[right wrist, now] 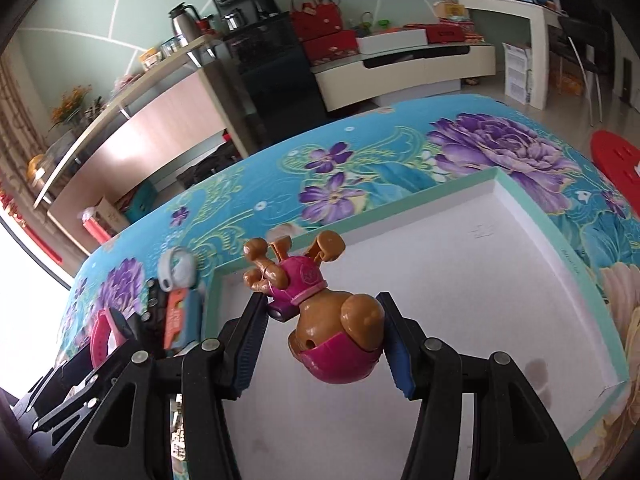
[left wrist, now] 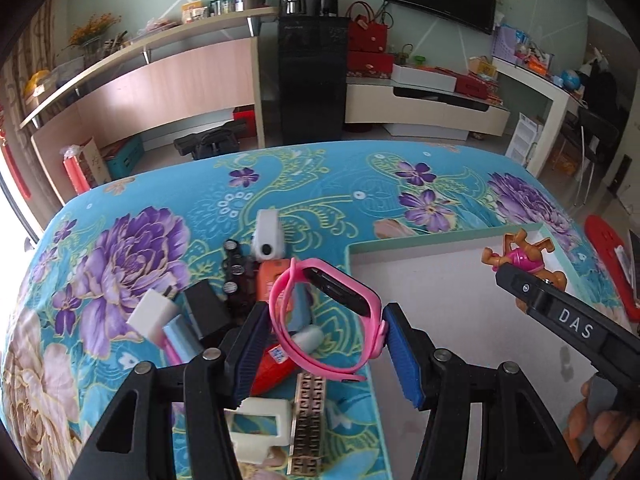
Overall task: Organize rigid objects
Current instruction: 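Carry the toy dog into the tray with the right gripper while the left gripper grasps the pink watch band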
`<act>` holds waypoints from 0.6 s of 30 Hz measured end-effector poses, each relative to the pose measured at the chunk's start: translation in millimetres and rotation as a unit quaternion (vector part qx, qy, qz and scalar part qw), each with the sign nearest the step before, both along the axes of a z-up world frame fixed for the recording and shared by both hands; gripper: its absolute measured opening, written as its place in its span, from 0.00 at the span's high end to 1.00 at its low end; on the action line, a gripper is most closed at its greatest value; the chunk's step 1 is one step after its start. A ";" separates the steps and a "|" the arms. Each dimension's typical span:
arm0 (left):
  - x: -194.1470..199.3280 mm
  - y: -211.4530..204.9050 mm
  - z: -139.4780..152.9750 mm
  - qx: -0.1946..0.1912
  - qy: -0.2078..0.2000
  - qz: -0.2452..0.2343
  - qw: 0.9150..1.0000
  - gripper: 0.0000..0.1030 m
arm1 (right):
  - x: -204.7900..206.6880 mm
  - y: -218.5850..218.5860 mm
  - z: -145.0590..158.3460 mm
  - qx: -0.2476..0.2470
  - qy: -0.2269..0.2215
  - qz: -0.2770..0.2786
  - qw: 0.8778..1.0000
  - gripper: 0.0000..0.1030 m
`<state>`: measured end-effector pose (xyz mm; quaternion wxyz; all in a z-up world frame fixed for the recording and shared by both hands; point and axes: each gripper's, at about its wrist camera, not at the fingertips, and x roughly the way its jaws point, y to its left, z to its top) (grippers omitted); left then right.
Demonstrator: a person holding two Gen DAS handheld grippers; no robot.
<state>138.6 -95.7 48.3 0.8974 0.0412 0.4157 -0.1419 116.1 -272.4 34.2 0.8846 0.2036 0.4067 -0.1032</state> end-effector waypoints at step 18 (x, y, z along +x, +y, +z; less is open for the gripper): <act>9.7 -98.6 -39.1 0.016 0.027 -0.075 0.997 0.20 | -11.2 -90.0 -19.5 -0.001 0.028 -0.116 0.993 0.45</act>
